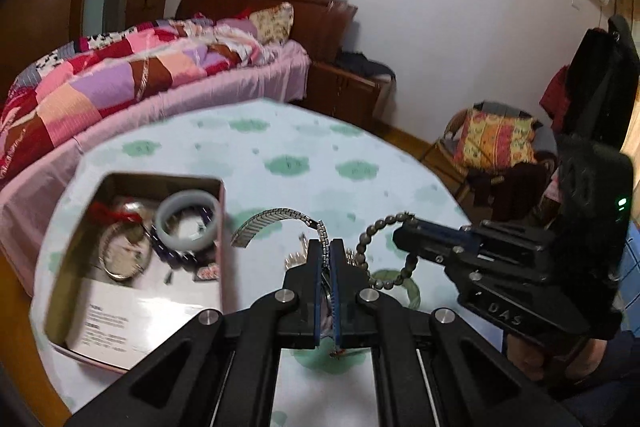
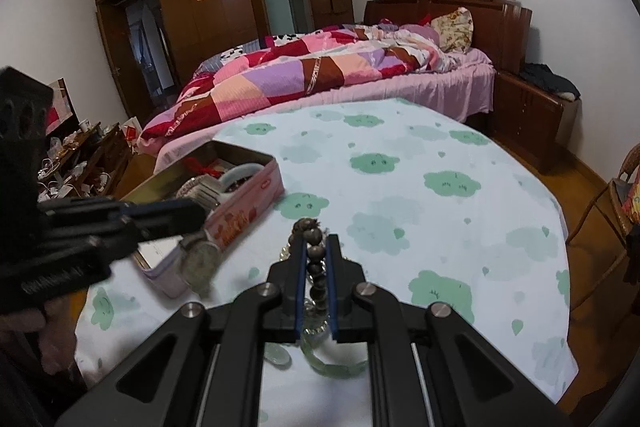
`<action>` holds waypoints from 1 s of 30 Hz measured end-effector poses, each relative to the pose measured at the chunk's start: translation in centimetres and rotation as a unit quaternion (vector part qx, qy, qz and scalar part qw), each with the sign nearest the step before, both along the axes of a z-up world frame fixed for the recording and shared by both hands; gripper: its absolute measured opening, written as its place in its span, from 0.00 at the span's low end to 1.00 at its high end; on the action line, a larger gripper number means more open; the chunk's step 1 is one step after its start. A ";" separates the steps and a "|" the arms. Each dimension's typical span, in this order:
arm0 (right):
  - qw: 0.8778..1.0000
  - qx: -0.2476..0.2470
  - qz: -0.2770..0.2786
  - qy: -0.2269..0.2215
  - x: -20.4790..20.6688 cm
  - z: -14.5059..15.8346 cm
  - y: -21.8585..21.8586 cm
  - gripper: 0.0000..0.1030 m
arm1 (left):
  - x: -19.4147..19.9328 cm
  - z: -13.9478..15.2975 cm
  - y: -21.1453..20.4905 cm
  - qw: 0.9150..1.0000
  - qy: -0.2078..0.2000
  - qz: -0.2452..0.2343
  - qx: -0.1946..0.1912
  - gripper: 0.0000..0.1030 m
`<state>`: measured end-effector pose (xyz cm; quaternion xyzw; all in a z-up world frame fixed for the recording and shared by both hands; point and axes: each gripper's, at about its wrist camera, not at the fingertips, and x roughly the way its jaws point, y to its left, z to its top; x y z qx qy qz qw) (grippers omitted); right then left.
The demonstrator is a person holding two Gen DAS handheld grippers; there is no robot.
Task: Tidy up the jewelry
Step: 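Carry the watch over the tin with the left tool while the right tool carries the grey bead bracelet there, then open the left tool to drop the watch in the tin while the right tool drops the bracelet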
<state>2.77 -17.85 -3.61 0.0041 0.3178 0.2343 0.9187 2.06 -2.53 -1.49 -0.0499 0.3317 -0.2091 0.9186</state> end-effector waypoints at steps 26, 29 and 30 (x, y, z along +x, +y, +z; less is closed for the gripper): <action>0.988 -0.003 0.153 0.002 2.7 0.7 13.6 0.11 | 1.7 -1.0 10.8 0.990 -0.002 0.140 -0.003 0.02; 0.987 -0.021 0.155 0.020 3.4 -1.1 14.7 0.11 | 2.2 -2.1 11.1 0.989 0.013 0.149 -0.003 0.02; 0.987 -0.026 0.156 0.029 3.7 -1.7 15.0 0.11 | 2.4 -2.5 11.1 0.988 0.019 0.150 0.001 0.03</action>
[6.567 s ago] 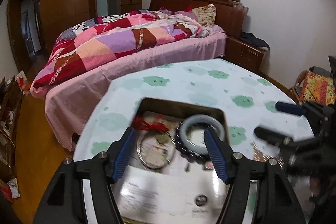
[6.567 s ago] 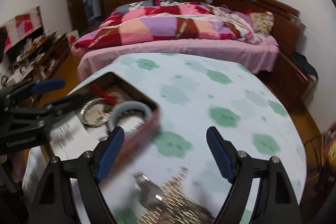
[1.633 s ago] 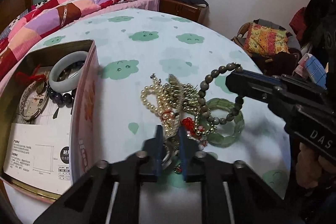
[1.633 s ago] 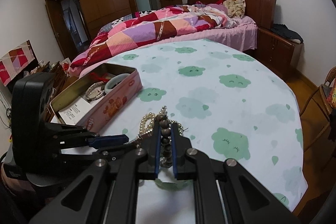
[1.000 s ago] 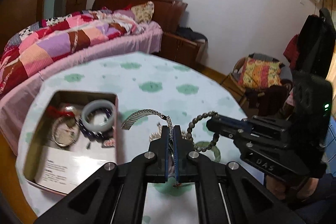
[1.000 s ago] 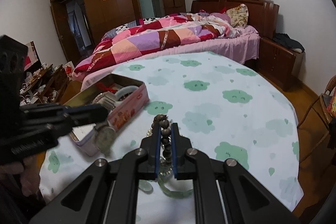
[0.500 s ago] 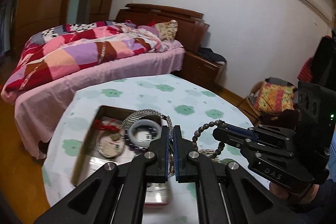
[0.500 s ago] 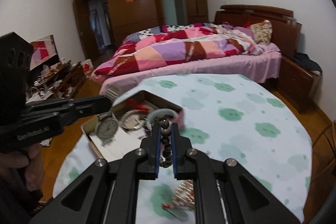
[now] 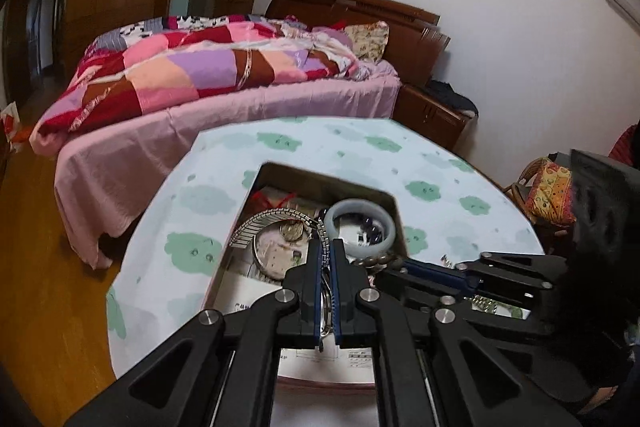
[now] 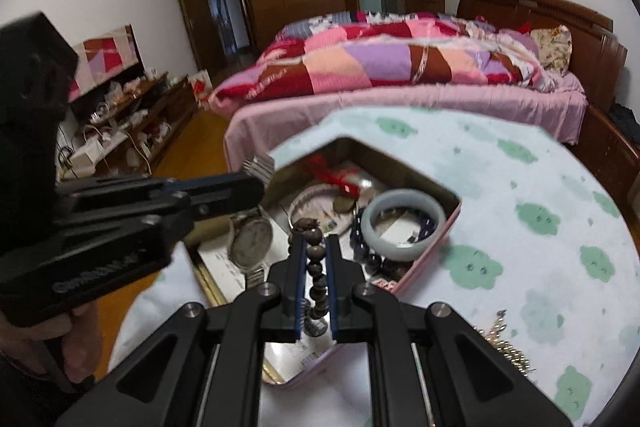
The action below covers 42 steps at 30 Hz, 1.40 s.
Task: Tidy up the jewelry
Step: 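Open the left tool to drop the watch in the tin while the right tool drops the bracelet, then grasp the pearl necklace with the left tool while the right tool grasps the green jade bangle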
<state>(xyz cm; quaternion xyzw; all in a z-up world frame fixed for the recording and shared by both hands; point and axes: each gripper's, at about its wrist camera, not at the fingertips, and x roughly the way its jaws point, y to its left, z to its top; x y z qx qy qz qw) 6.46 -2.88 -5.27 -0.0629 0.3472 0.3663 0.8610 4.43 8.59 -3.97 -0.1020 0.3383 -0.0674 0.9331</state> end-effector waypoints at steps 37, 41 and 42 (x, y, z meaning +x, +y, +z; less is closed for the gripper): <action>0.982 -0.035 -0.185 0.032 -2.6 -2.7 -17.3 0.51 | -2.6 -1.1 -8.6 0.997 0.008 -0.039 0.072 0.61; 0.982 -0.042 -0.179 0.039 -2.8 -3.9 -17.4 0.41 | -2.8 -1.5 -10.3 0.995 0.013 -0.054 0.088 0.61; 0.982 -0.050 -0.180 0.040 -2.7 -4.2 -17.1 0.37 | -2.8 -1.6 -10.6 0.994 0.014 -0.059 0.088 0.61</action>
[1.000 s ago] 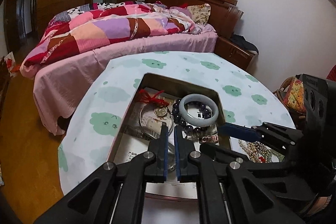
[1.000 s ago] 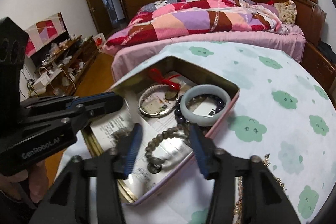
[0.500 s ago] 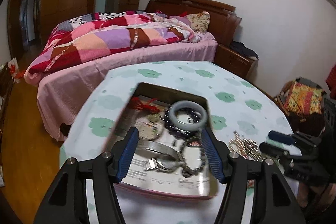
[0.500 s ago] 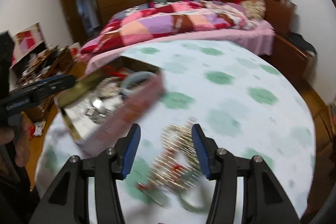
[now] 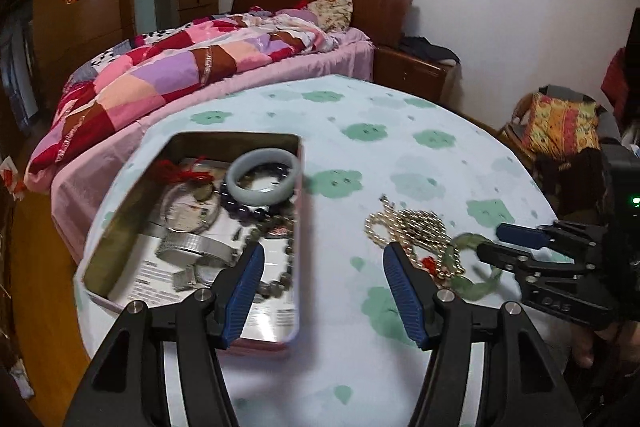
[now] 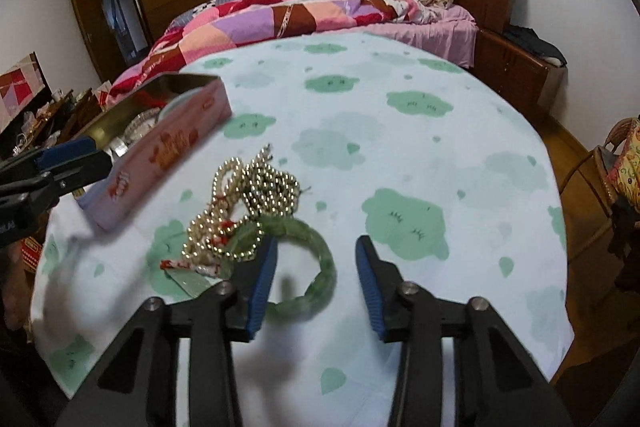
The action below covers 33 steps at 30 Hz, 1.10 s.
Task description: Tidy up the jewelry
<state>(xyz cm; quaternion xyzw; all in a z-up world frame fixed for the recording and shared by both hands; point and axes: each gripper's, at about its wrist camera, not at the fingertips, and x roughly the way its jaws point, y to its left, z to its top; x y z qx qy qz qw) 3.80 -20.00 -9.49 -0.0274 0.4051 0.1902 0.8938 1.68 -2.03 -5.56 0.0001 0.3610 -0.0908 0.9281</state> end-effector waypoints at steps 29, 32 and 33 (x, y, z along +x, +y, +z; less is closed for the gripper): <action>0.998 -0.008 -0.057 -0.023 0.2 0.3 -4.1 0.10 | 4.2 -4.3 -6.6 0.991 0.103 -0.080 -0.008 0.16; 0.998 0.004 -0.064 -0.028 0.2 0.6 -4.6 0.10 | 4.0 -3.9 -5.9 0.991 0.098 -0.081 -0.031 0.01; 0.997 0.009 -0.064 -0.034 0.1 0.9 -4.7 0.10 | 3.8 -3.5 -5.7 0.992 0.093 -0.083 -0.036 0.00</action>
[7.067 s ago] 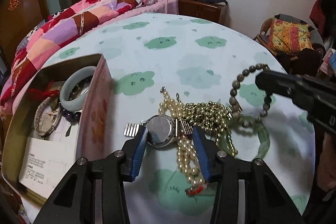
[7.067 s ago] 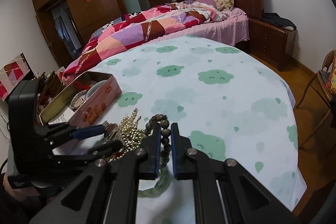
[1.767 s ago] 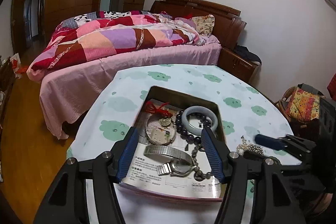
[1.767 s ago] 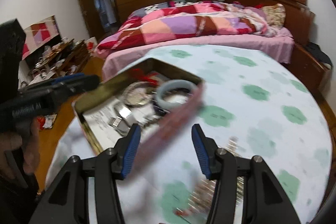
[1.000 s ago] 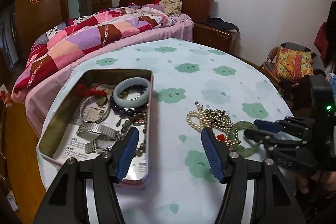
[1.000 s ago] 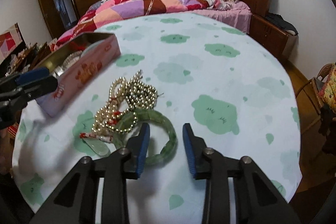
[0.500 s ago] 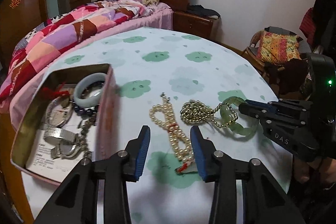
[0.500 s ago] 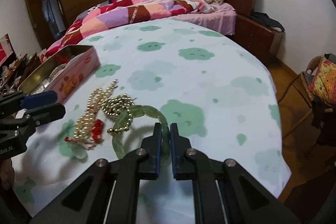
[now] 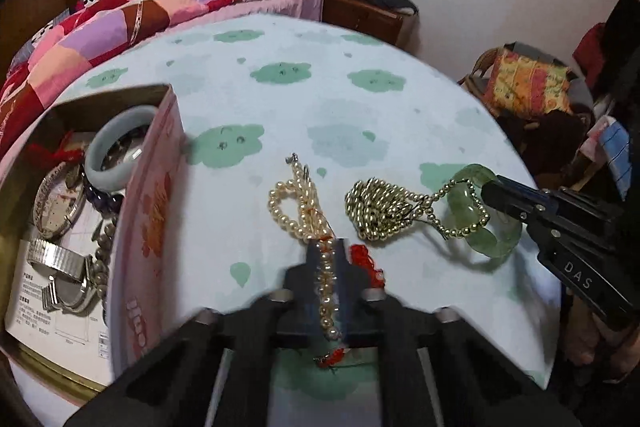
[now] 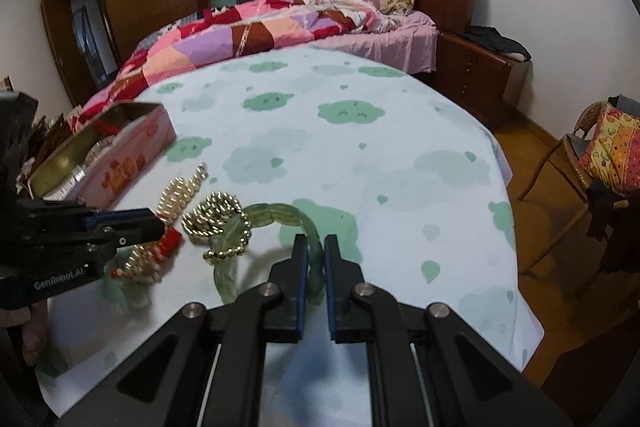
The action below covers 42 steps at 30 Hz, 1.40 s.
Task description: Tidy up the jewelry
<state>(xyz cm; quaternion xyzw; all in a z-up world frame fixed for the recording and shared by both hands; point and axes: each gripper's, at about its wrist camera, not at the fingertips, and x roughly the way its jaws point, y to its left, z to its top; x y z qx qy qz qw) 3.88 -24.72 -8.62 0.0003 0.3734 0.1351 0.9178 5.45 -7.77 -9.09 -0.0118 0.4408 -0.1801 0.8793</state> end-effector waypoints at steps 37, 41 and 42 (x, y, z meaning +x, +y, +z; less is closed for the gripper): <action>1.000 -0.018 0.007 0.003 -0.1 -0.8 0.6 0.10 | 0.8 0.5 -0.6 1.000 -0.019 0.020 0.008 0.61; 1.000 -0.018 0.008 0.002 -0.2 -0.9 0.7 0.10 | 1.3 -0.3 -1.1 0.999 -0.007 0.019 0.027 0.61; 1.000 -0.017 0.009 0.003 -0.2 -0.9 0.8 0.10 | 1.4 -0.6 -1.2 0.999 -0.003 0.021 0.031 0.61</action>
